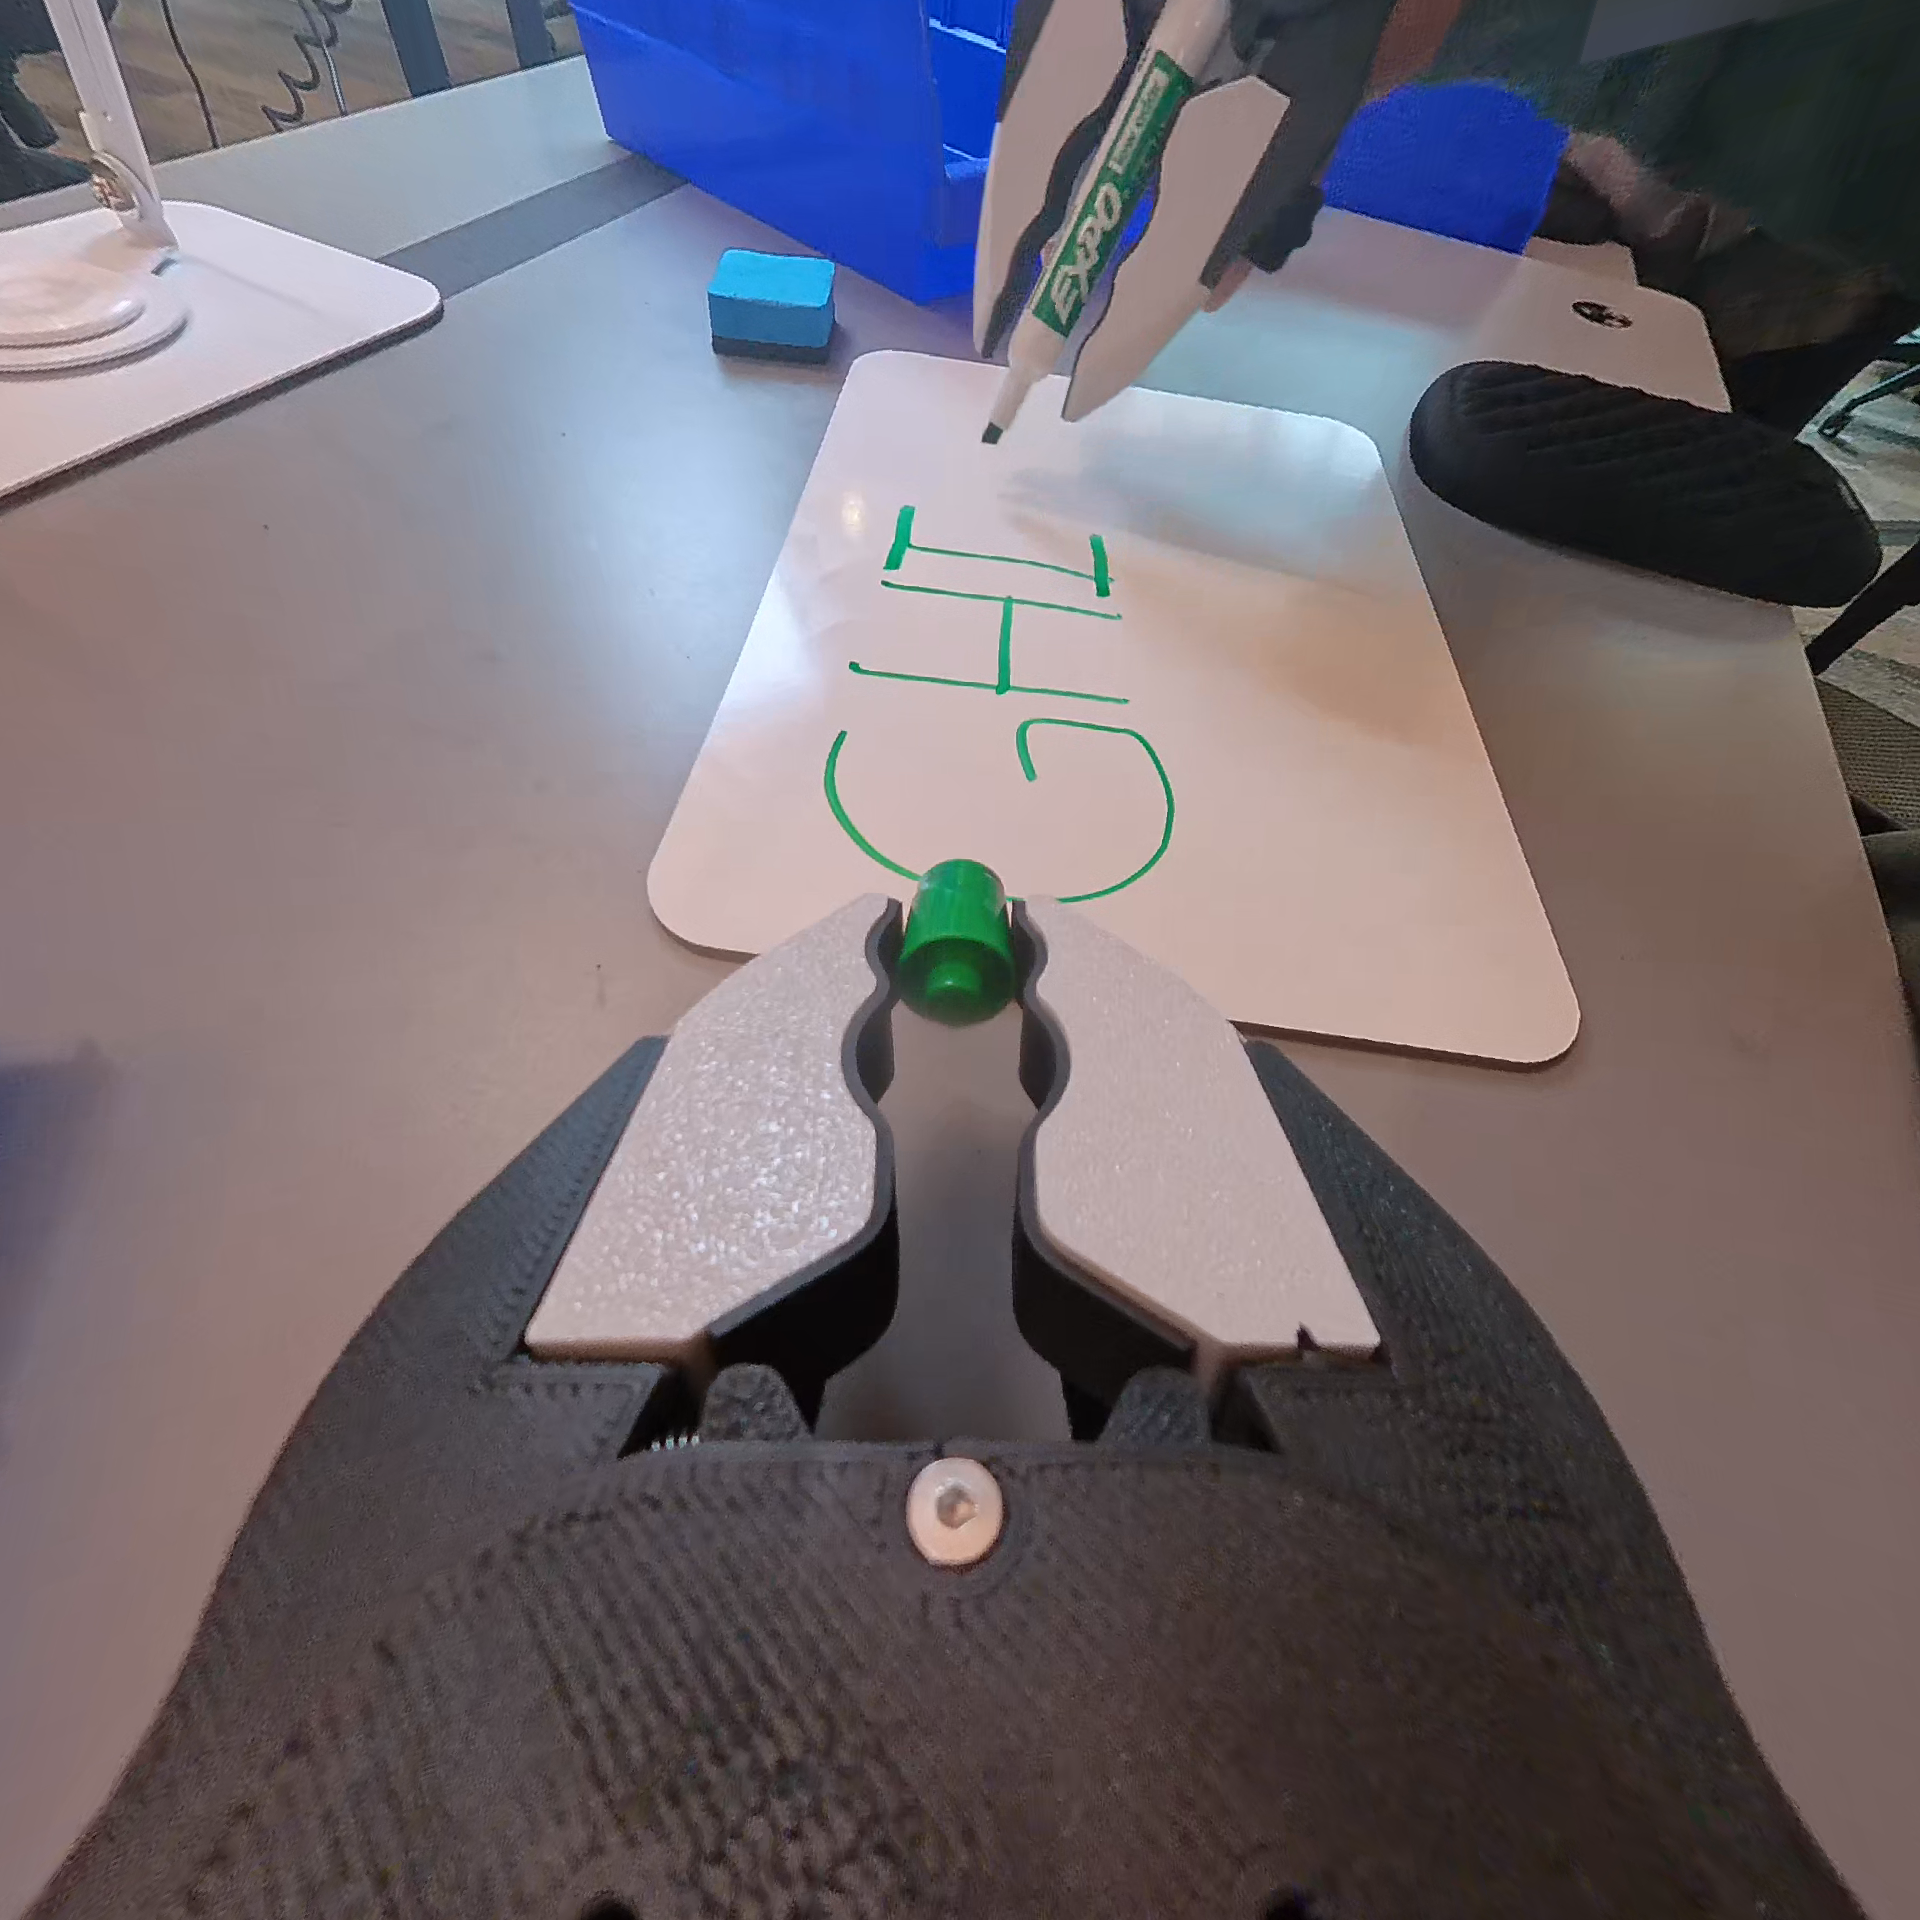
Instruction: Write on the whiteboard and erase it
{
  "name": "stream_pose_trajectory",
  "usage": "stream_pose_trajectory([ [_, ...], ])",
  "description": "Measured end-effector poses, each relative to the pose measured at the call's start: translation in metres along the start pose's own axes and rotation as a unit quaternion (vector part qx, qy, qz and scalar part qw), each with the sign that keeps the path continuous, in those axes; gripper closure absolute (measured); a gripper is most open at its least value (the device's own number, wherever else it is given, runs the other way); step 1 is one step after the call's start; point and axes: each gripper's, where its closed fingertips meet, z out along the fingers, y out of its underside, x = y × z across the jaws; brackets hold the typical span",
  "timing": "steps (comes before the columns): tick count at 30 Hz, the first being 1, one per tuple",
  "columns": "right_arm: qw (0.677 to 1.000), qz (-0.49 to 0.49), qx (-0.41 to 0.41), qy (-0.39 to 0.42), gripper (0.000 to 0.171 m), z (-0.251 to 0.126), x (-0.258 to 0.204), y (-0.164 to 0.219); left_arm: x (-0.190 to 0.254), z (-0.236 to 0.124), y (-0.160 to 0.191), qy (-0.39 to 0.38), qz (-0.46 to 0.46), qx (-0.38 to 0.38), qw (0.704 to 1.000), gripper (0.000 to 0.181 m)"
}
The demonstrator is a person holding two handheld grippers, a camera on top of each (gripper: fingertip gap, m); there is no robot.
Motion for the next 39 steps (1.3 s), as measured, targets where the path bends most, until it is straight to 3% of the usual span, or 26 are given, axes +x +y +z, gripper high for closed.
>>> stream_pose_trajectory([
  [39,1.0,-0.017,-0.024,-0.009,0.137,0.023,0.021,-0.006,0.003,0.0,0.0,0.008,-0.01,0.0,1.0,0.162],
])
